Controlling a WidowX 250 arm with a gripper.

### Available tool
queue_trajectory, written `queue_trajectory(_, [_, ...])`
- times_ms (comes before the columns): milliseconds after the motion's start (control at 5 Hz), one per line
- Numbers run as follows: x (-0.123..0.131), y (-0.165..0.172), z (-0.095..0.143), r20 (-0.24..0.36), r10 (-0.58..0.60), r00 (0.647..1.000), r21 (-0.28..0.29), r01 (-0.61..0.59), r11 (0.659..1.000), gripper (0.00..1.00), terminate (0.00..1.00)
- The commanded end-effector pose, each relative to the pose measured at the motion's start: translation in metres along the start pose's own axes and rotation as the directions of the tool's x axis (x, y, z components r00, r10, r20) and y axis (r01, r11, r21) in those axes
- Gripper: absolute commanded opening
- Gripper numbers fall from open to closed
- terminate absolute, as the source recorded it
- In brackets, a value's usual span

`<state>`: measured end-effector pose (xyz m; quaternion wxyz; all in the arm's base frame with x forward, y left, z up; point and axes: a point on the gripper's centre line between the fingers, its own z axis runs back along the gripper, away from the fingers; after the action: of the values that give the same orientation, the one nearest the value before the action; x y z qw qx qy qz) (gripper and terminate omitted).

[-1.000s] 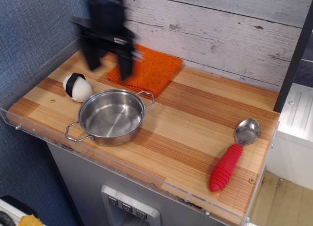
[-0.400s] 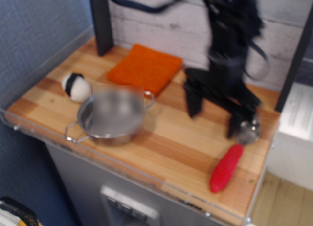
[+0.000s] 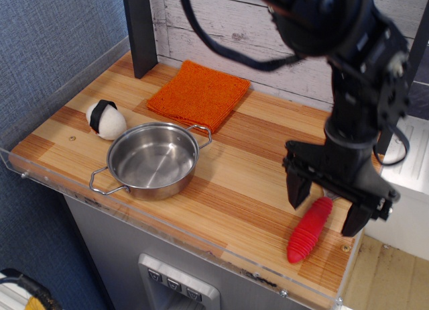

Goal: Put the red spoon on top of the orange cloth

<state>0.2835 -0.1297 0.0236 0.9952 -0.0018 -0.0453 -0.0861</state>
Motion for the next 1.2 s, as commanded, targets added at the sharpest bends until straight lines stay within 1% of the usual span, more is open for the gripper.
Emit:
queue_trajectory(0, [0.0,-0.003,-0.013,-0.002,-0.056,0.998,-0.021,0.056,0.998,1.0,0.0])
queue_trajectory(200, [0.002,-0.001,-0.021,-0.03,-0.082,0.996,-0.018,0.081,0.997,0.0,0.0])
queue_trajectory(400, [0.003,-0.003,-0.021,-0.042,-0.14,0.989,-0.005,0.14,0.99,0.0,0.0])
queue_trajectory(600, [0.004,-0.004,-0.007,-0.052,-0.198,0.979,-0.003,0.198,0.98,0.0,0.0])
queue_trajectory(800, [0.006,0.003,0.018,-0.041,-0.258,0.965,-0.048,0.256,0.965,0.0,0.0])
queue_trajectory(1000, [0.017,0.028,0.054,-0.005,-0.298,0.954,-0.033,0.298,0.954,0.0,0.0])
